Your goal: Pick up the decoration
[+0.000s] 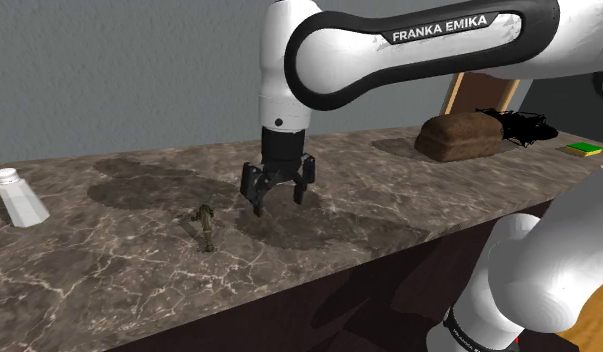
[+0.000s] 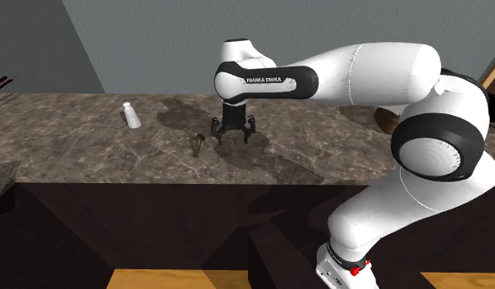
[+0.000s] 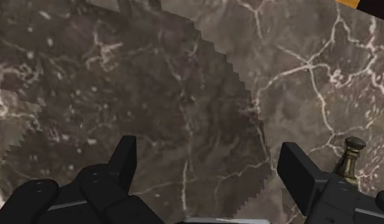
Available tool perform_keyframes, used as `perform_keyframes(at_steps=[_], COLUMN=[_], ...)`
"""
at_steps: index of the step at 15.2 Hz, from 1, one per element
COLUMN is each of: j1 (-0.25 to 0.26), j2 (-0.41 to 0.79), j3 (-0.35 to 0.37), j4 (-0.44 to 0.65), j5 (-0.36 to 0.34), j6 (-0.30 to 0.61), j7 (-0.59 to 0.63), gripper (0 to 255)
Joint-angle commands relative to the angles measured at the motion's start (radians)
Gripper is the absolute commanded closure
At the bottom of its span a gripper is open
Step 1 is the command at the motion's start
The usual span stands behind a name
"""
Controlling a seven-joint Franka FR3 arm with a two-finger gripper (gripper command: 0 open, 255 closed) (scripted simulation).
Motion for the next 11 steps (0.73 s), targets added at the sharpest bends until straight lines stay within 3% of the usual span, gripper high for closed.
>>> perform_keyframes(at_steps=[1,9,11], j1=[0.003,0.034,0.04], j2=[0.059,0.325,0.351], j3=[0.025,0.106,0.109], j4=[0.051,0.308,0.322], j5=[-0.002,-0.078,-0.088], j6=[0.027,0.105,0.121], j7=[0.052,0.268,0.285], gripper=[0,0,0])
